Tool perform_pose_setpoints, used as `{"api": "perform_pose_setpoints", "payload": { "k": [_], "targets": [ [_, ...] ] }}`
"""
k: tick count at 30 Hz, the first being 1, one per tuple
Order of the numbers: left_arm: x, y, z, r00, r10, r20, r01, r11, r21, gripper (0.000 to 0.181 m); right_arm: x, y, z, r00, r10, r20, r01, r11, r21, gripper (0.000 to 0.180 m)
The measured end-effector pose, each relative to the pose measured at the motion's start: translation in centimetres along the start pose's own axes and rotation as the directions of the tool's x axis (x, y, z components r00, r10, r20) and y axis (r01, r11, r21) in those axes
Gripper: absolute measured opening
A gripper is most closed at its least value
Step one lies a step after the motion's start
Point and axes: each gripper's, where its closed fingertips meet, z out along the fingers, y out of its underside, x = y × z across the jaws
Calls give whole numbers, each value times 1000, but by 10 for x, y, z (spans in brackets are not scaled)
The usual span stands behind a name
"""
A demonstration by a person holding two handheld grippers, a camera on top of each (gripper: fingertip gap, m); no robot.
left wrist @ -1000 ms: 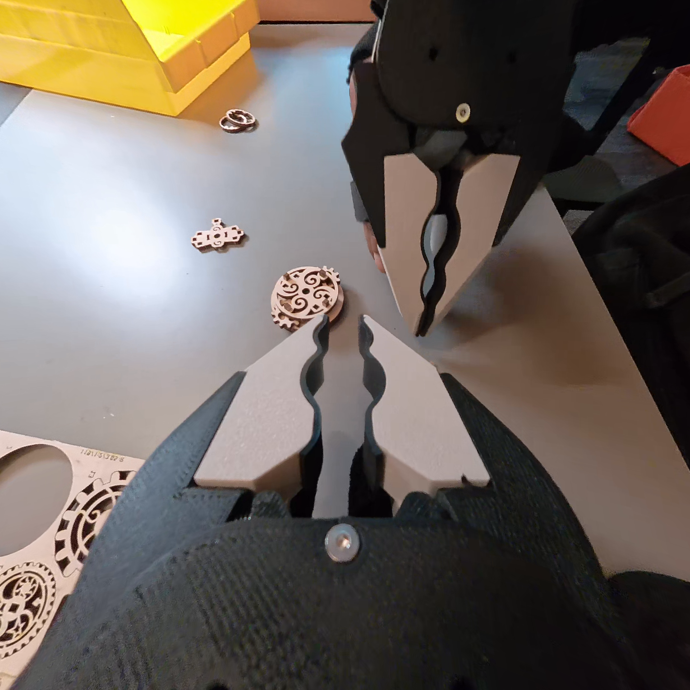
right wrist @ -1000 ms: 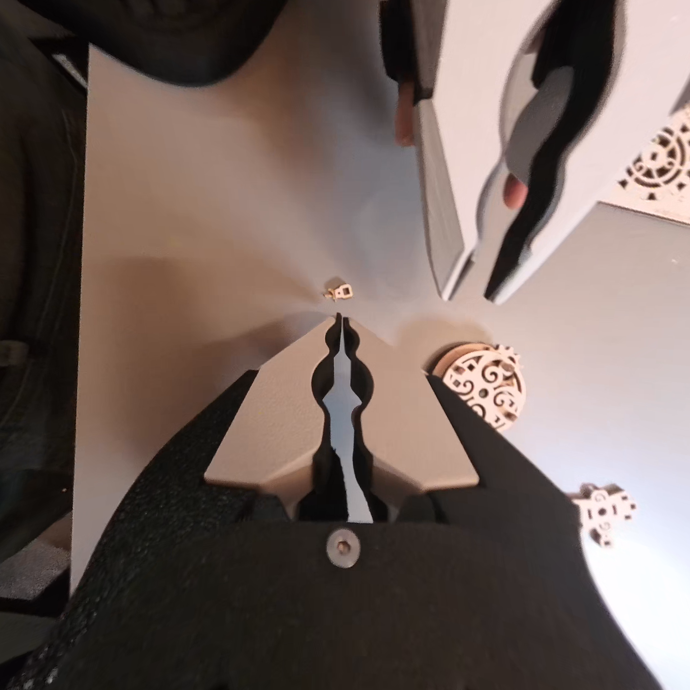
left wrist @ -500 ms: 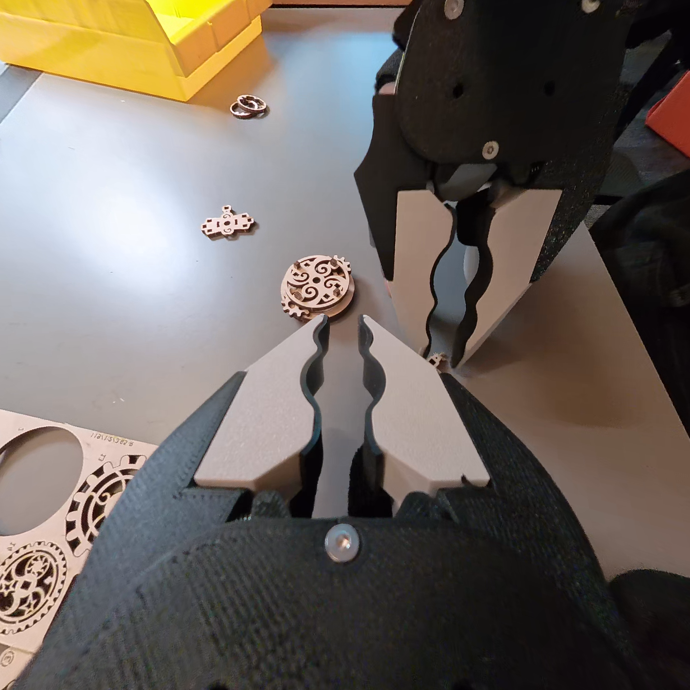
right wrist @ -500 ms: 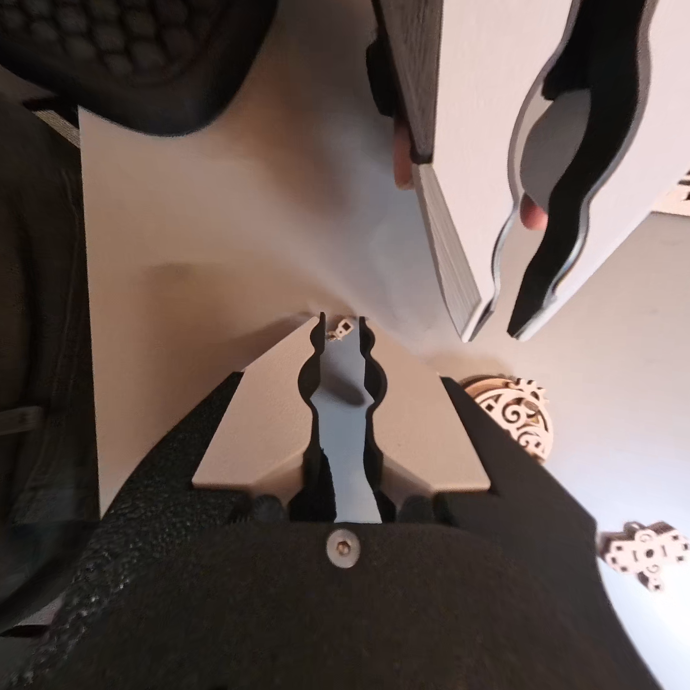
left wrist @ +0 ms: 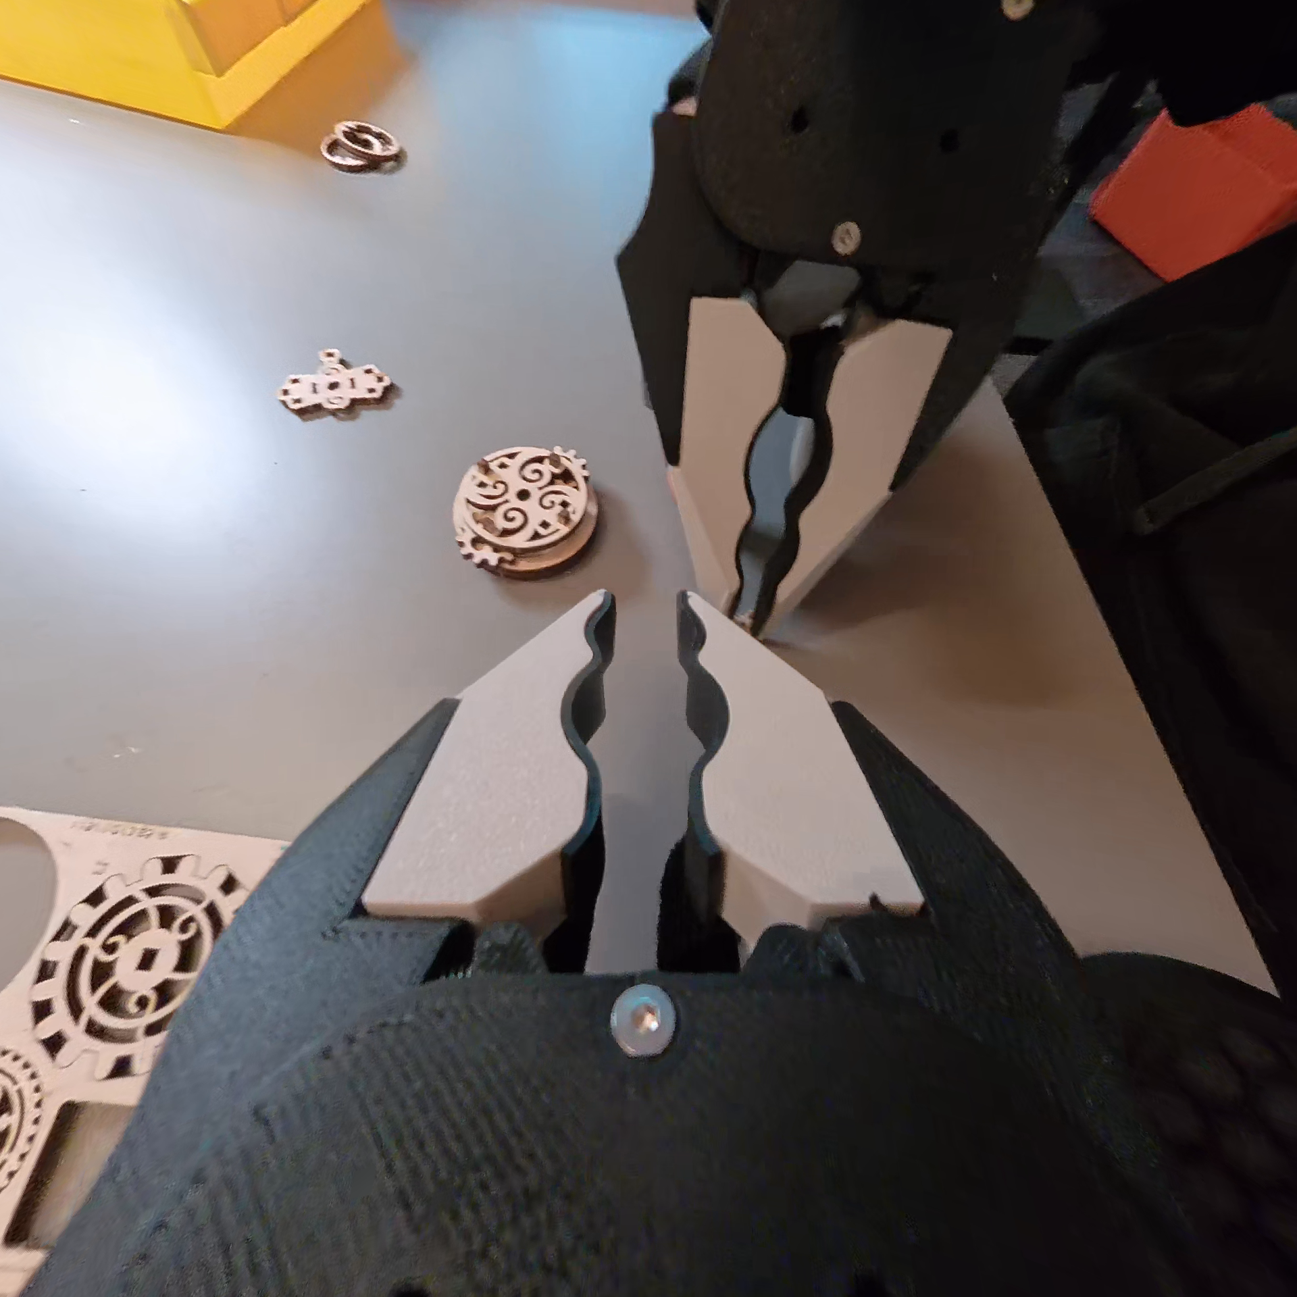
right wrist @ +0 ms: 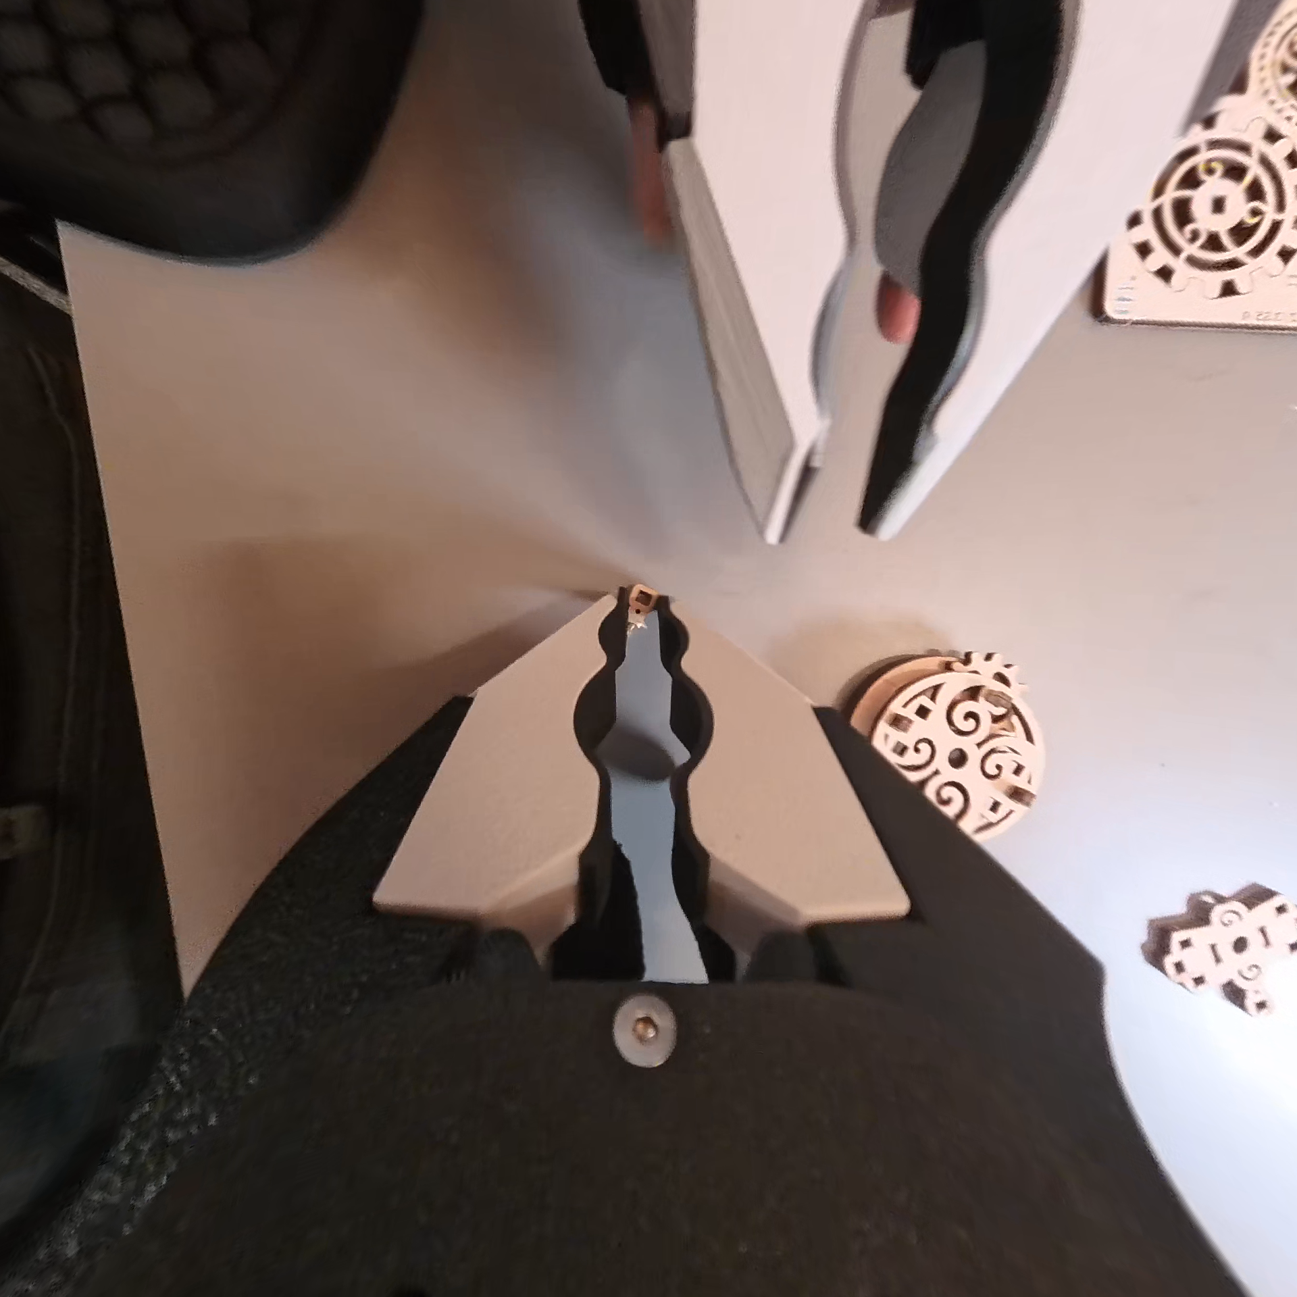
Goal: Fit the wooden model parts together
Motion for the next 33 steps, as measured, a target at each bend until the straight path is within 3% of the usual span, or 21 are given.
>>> {"api": "perform_pose_setpoints", "payload": {
  "k": [1, 8, 20, 28, 33],
  "targets": [
    [3, 1, 1, 1000, 1, -15, -1, 1000, -6, 16, 1, 0, -2, 1000, -11, 2, 11, 1000, 7, 6],
    [24, -5, 10, 993, 38, -113, -37, 999, 11, 17, 7, -8, -33, 987, -141, -79, 149, 983, 103, 6],
    [32, -24, 9, 990, 89, -112, -78, 992, 98, 9, 9, -22, -58, 967, -207, -151, 235, 951, 201, 6],
    [30, -36, 2, 974, -52, -219, 97, 975, 200, 9, 9, -26, -64, 908, -327, -261, 383, 902, 201, 6],
    [28, -42, -2, 972, -67, -223, 122, 963, 242, 9, 12, -29, -70, 899, -318, -302, 390, 895, 218, 5]
  ]
}}
